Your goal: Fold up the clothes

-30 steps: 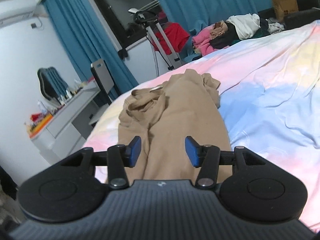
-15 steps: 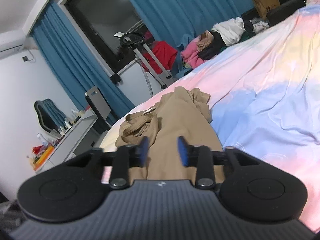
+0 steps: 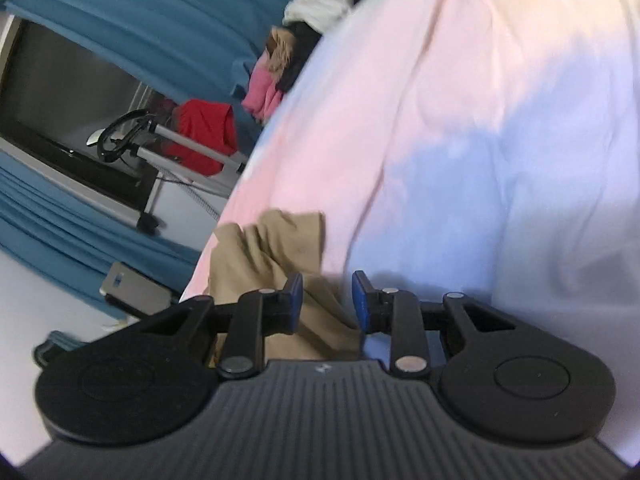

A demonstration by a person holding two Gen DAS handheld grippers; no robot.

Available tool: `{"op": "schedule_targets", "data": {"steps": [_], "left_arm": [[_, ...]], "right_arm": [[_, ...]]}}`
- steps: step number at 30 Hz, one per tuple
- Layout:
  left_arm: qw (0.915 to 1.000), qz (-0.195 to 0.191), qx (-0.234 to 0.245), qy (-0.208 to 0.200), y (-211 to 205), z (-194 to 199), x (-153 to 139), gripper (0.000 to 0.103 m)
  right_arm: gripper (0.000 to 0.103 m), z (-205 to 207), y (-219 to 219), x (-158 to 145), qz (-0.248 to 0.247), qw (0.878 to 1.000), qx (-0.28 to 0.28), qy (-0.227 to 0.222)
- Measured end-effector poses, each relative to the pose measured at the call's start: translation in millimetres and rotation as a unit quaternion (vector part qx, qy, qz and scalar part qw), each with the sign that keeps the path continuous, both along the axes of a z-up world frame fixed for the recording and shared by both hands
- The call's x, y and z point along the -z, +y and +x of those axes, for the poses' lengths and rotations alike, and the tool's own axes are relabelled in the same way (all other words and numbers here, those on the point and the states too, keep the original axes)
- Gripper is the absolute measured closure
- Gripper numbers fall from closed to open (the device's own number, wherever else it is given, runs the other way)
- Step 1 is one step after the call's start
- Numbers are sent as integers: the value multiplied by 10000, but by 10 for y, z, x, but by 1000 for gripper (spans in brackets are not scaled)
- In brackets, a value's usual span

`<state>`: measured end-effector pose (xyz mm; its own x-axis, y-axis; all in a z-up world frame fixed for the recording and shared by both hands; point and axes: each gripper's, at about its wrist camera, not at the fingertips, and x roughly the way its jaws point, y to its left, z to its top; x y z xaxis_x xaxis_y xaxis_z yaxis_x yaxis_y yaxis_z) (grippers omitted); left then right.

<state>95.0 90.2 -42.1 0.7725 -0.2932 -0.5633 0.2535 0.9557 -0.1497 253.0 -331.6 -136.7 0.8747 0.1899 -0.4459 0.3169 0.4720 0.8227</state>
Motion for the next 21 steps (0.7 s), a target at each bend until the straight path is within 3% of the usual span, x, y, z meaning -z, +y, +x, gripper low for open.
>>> {"op": "schedule_targets", "data": {"steps": [3,6,8,13,17,21], "left_arm": [[9999,-55,0,114,-7,110,76,12],[9996,-115,-74,255,-2,193,140,12],[9993,-154,-143,323,17,200,152,12],[9986,-229,-307,371,62,167,139,12],[9986,-256,-382,246,72,97,71,12],[9988,-207,-390,226,67,67,67,12]], "right_arm": [[68,82,8,113,320,9991,-236,-128],[71,86,31,79,529,9962,-356,-589],[92,75,96,-14,267,9962,-450,-695],[94,-57,119,-318,-564,9950,-121,-809],[94,-235,65,-548,-1292,9870,282,-909],[93,-295,28,-635,-1669,9811,241,-947]]}}
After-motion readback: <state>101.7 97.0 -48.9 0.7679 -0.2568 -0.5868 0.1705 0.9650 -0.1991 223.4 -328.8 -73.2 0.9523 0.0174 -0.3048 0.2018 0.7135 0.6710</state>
